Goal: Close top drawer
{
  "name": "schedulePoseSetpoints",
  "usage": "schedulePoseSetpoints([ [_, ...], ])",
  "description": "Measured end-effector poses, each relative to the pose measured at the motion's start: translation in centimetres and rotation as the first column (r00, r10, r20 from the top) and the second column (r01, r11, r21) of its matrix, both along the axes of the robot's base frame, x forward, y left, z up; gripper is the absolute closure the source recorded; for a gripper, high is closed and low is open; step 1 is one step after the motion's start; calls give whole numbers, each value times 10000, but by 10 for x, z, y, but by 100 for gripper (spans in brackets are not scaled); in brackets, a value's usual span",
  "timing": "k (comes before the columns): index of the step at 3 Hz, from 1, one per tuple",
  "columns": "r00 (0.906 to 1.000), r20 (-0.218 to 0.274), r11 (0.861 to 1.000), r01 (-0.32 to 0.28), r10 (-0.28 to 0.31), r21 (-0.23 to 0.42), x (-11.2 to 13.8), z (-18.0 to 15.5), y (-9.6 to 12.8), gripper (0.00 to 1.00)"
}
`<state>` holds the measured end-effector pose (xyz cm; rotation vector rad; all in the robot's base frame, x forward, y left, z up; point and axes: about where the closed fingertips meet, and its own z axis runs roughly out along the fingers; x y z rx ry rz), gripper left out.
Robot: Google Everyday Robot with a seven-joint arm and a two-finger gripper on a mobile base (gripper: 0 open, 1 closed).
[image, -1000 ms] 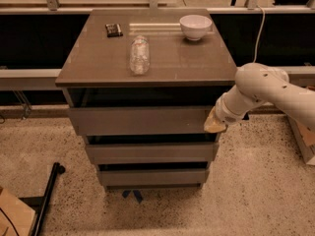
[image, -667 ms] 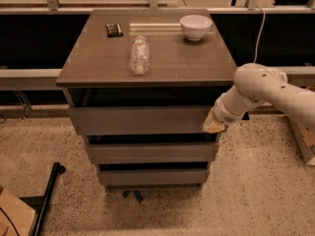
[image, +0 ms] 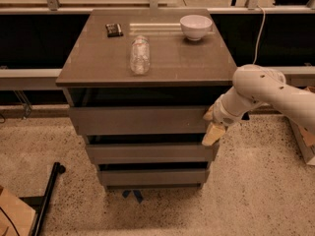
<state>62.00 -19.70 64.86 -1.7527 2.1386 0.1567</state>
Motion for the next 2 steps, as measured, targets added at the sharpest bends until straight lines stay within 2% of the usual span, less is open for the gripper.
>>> schedulePoseSetpoints([
  [2, 10000, -17, 10000, -10, 10, 2, -1, -1, 1, 0],
])
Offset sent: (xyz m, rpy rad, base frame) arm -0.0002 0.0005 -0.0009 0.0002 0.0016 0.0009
